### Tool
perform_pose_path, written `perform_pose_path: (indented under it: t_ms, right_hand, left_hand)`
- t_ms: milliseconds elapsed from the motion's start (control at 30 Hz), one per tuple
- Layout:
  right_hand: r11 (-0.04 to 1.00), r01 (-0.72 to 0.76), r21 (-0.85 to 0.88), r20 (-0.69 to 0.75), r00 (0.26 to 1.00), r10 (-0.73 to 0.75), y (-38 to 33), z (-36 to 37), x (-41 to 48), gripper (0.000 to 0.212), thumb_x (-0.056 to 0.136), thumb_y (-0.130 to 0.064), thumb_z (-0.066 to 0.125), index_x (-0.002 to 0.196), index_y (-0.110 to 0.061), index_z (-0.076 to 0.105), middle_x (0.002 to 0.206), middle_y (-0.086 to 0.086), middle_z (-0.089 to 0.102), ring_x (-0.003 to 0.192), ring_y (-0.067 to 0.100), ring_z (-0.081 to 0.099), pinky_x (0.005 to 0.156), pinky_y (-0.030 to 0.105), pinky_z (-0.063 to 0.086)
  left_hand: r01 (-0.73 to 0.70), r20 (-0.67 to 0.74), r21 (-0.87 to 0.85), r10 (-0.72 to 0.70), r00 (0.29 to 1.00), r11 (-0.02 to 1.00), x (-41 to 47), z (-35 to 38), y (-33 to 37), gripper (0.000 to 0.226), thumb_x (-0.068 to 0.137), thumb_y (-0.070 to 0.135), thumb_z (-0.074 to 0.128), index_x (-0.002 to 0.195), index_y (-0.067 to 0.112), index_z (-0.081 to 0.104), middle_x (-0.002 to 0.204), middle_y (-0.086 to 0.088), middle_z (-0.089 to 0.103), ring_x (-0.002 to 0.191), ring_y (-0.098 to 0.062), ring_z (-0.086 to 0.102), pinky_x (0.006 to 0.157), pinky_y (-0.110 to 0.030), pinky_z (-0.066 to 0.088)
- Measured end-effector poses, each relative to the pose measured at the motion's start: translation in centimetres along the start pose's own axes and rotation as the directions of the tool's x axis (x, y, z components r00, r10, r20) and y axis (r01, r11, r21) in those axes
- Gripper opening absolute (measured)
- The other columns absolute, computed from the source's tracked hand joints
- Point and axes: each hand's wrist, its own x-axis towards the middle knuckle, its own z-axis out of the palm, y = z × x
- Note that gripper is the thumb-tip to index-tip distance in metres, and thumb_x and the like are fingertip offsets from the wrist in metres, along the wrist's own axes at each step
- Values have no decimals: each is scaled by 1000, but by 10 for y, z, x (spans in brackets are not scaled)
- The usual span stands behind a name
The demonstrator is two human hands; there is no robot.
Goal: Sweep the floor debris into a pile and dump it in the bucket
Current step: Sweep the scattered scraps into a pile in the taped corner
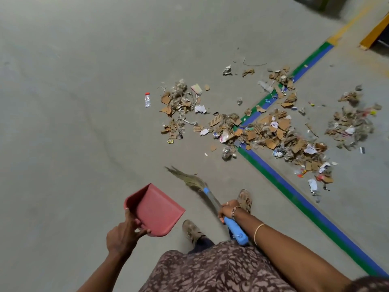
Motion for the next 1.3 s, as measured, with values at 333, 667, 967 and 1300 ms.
perform_pose_path:
  t_ms: [333,667,967,1300]
  right_hand:
    - [973,58,222,-285,959,8,-42,-140,23,69,70,11,62,135,-8,50,64,19,64,31,21,52,37,26,47]
    - [897,208,391,-516,856,25,-49,-284,14,64,77,10,62,138,-6,51,66,16,62,43,23,52,42,29,47]
    - [819,355,451,-483,869,-111,-37,-298,-37,60,80,13,63,134,-11,53,68,22,63,44,24,52,48,32,49]
    - [948,319,15,-213,927,-308,-75,-237,-34,72,76,7,65,143,-13,49,76,5,61,49,25,61,44,27,50]
  left_hand:
    - [109,73,-55,-105,992,992,-31,-6,112,122,56,92,59,151,22,26,84,-4,74,79,-32,72,54,-33,42]
    - [-12,-22,-41,11,1000,999,-14,-56,249,123,58,91,60,156,28,20,90,-4,75,82,-33,72,55,-33,38]
    - [-100,-108,28,103,989,995,19,-84,269,125,58,88,63,157,22,22,92,-7,75,83,-35,71,56,-34,40]
    - [-53,-124,21,55,991,998,24,-87,232,124,58,86,66,154,20,25,88,-7,75,77,-35,71,54,-33,39]
